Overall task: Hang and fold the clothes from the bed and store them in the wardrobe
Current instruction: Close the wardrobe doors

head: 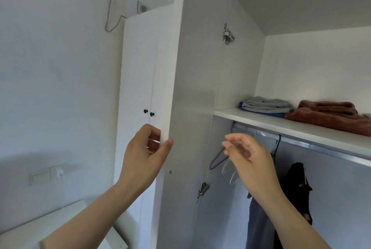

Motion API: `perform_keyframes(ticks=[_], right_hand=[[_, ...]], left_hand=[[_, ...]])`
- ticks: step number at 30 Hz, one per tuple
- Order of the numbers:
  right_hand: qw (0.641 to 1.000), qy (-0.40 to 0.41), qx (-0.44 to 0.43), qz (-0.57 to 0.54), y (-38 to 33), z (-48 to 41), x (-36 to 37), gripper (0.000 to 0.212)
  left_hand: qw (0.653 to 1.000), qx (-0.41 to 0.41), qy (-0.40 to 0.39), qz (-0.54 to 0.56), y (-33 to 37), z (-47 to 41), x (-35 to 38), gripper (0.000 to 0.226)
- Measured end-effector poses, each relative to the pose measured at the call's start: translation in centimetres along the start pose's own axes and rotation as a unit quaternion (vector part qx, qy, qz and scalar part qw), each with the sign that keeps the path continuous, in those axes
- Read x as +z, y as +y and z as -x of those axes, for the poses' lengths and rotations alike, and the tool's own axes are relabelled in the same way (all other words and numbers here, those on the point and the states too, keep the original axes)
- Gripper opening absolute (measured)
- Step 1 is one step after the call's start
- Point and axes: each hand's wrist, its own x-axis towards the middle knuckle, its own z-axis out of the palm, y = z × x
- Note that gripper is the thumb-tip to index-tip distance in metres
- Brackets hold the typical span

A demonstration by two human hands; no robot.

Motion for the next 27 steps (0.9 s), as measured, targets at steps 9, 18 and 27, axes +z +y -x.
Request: perform_keyframes(ticks=[9, 18, 27], right_hand=[[0.998, 0.042, 0.021, 0.032, 2.2, 0.9, -5.4, 0.013], [0.992, 0.1, 0.044, 0.069, 3.8, 1.7, -11.3, 0.012], [0.976, 0.171, 0.065, 0.12, 4.6, 3.2, -17.2, 0.014]], left_hand=[[0.994, 0.02, -0.08, 0.076, 2.8, 2.3, 5.3, 0.034], [0.971, 0.107, -0.174, 0.121, 4.5, 2.9, 12.6, 0.071], [0.929, 0.236, -0.283, 0.02, 4.9, 2.5, 19.9, 0.079]])
